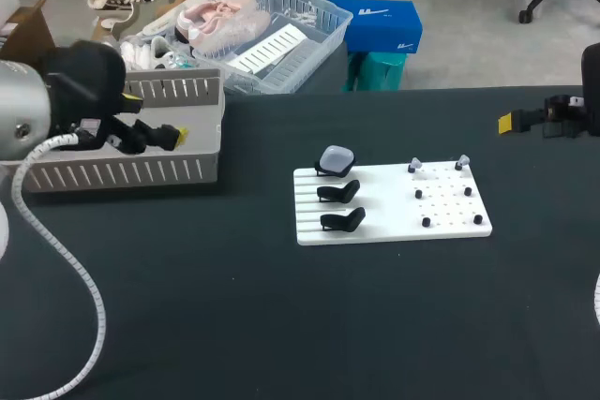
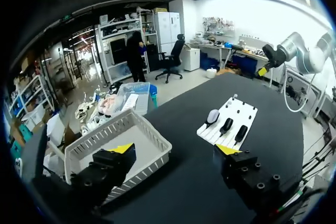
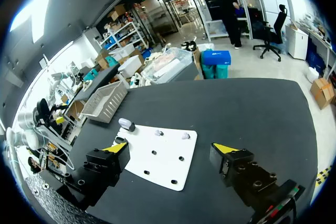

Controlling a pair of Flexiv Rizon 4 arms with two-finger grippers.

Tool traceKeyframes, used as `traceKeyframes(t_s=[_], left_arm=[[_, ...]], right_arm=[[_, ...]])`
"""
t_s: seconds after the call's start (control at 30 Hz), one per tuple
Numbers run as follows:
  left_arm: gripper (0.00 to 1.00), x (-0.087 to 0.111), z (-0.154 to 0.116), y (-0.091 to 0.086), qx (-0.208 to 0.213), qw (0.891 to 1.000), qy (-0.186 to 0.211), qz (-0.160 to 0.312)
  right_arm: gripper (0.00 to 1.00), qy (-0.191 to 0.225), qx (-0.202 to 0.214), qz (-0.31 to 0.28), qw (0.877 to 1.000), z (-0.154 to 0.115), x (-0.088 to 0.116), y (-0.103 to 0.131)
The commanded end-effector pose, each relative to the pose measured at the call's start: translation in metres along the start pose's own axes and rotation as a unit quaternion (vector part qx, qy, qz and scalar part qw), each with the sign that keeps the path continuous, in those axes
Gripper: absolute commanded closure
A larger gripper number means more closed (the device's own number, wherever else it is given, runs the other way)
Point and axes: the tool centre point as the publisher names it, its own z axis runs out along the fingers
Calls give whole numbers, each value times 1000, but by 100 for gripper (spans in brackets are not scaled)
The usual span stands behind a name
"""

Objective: Pick up each earbud case from the left stands, insert the matching earbuds, close the lid, and place the case in the box.

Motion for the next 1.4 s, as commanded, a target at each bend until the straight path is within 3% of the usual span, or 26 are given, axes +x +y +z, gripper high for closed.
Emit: traceKeyframes(t_s=[0.03, 0.23, 0.33, 0.43, 1.17, 1.23, 1.4], left_arm=[[0, 4, 22, 12, 147, 960, -107, 211], [0, -3, 37, 10, 199, 934, -124, 270], [0, -8, 45, 4, 213, 926, -126, 285], [0, -18, 47, -4, 208, 931, -108, 278], [0, -18, 47, -4, 208, 931, -108, 278], [0, -20, 47, -7, 220, 926, -118, 284], [0, -21, 59, -16, 241, 918, -96, 300]], right_arm=[[0, 0, 0, 0, 1000, 0, 0, 0], [0, 0, 0, 0, 1000, 0, 0, 0], [0, 0, 0, 0, 1000, 0, 0, 0], [0, 0, 0, 0, 1000, 0, 0, 0], [0, 0, 0, 0, 1000, 0, 0, 0], [0, 0, 0, 0, 1000, 0, 0, 0], [0, 0, 0, 0, 1000, 0, 0, 0]])
